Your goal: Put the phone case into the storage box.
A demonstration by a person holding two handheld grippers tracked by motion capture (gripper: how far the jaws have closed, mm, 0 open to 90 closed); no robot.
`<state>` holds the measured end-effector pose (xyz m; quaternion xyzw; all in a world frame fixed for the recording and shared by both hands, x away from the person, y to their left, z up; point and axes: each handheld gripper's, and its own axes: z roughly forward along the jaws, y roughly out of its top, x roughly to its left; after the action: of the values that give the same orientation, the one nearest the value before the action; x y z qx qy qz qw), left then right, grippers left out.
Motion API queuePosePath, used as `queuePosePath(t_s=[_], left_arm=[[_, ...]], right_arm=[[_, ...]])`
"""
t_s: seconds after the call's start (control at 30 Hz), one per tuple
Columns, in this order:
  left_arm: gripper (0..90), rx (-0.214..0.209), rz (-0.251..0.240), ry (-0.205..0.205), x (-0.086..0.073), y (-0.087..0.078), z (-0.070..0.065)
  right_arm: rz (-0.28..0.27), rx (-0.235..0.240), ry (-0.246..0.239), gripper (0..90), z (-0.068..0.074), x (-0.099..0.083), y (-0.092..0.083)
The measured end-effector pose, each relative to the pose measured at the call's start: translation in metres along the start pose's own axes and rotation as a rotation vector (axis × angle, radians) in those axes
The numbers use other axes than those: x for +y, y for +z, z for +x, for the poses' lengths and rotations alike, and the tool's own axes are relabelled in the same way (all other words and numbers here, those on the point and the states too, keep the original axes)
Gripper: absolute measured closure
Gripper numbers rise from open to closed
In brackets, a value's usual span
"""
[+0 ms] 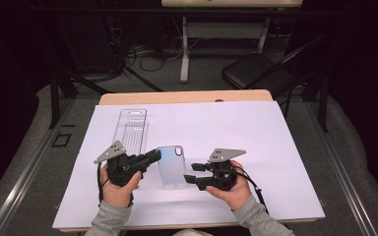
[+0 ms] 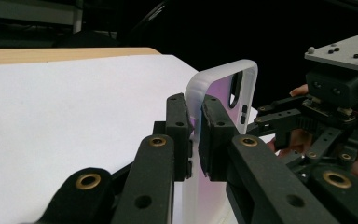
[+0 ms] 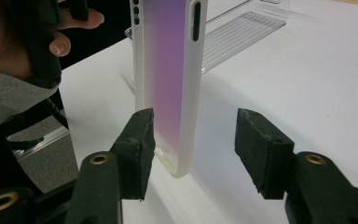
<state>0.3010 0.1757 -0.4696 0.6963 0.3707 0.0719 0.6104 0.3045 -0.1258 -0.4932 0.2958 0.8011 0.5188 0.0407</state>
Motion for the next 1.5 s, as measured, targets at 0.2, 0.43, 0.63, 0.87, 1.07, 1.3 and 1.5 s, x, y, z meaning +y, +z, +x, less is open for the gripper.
queuePosePath(t_s=[0.2,0.43,0.63,0.87,1.07,1.3,1.5], left_arm=[[83.5,0.021,-0.011,0.004,0.002,-0.004,0.004],[83.5,0.039,-0.023,0.001,0.004,-0.008,0.008],[83.5,0.049,-0.030,0.006,0.007,-0.012,0.011],[83.5,0.058,-0.036,-0.001,0.009,-0.016,0.015],[83.5,0.064,-0.041,-0.005,0.011,-0.020,0.017],[83.5,0.072,-0.053,-0.009,0.014,-0.025,0.020],[83.5,0.079,-0.062,-0.003,0.016,-0.029,0.021]], right_arm=[[0.002,-0.020,-0.024,41.4,-0.001,0.000,0.001],[0.020,-0.031,-0.046,39.5,-0.002,0.000,0.003],[0.021,-0.041,-0.064,39.5,-0.003,0.000,0.002],[0.023,-0.036,-0.078,41.6,-0.004,0.001,-0.002],[0.023,-0.044,-0.113,40.7,-0.003,0.001,-0.005],[0.015,-0.046,-0.135,35.6,-0.003,0.001,-0.006],[0.001,-0.055,-0.109,28.2,-0.006,0.000,-0.010]])
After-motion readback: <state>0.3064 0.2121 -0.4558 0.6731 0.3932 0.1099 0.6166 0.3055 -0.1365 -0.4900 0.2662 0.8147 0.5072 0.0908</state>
